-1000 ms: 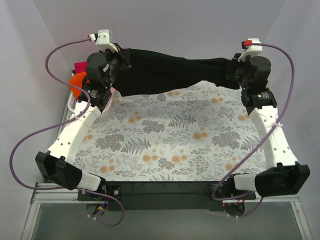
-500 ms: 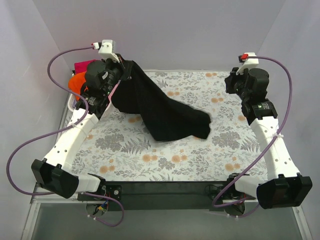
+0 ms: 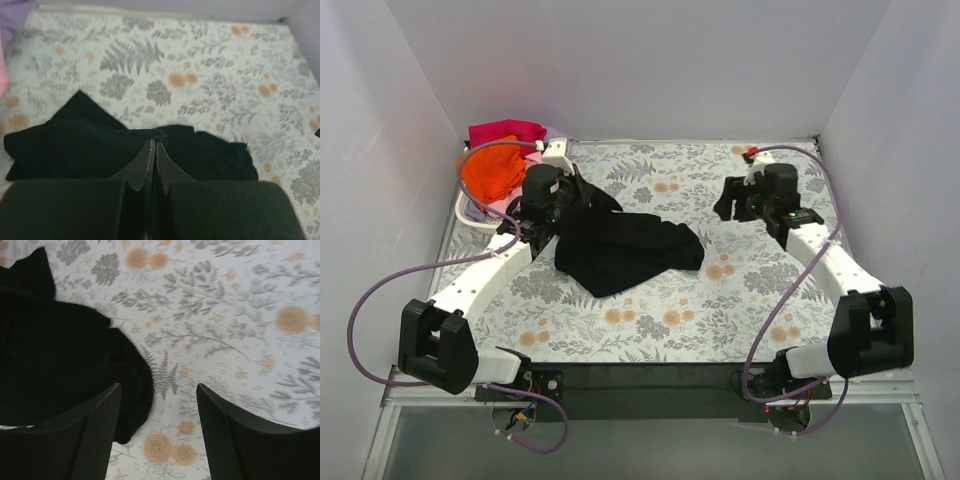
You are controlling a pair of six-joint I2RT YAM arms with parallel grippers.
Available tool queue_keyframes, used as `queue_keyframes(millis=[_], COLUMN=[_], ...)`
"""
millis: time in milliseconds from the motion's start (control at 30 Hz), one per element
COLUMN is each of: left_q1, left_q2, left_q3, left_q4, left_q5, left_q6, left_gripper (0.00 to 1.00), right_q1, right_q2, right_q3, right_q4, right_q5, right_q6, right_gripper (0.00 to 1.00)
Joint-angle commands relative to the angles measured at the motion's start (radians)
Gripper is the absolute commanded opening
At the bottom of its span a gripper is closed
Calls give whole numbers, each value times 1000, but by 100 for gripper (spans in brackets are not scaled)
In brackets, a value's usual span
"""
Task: Fold and stack the t-shirts
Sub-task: Flatten the tshirt out
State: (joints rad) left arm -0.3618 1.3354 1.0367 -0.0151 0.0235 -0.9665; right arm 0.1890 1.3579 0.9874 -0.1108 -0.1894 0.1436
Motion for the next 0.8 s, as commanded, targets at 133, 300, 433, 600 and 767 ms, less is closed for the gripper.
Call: queue_keyframes(millis=[133,300,433,600,767], left_q1=[4,4,3,4,4], left_q2=[-62,-58,-41,-38,-36], left_q3=[-110,-138,-144,-153,-148], left_q4=[35,35,35,43,33], left_q5=[-111,-149,-155,-174,-195], left_q6=[-26,-24,-24,-21,-15], left_gripper=[0,0,0,0,0], right_q1=[145,170,175,179,179], right_q2=[182,288,380,451,500], right_q3=[33,54,91,123,129], right_q4=[177,232,255,319,319], right_q5=[-119,-169,-174,-244,-282], right_q6=[51,63,57,51,50], right_gripper=[64,69,70,70,44])
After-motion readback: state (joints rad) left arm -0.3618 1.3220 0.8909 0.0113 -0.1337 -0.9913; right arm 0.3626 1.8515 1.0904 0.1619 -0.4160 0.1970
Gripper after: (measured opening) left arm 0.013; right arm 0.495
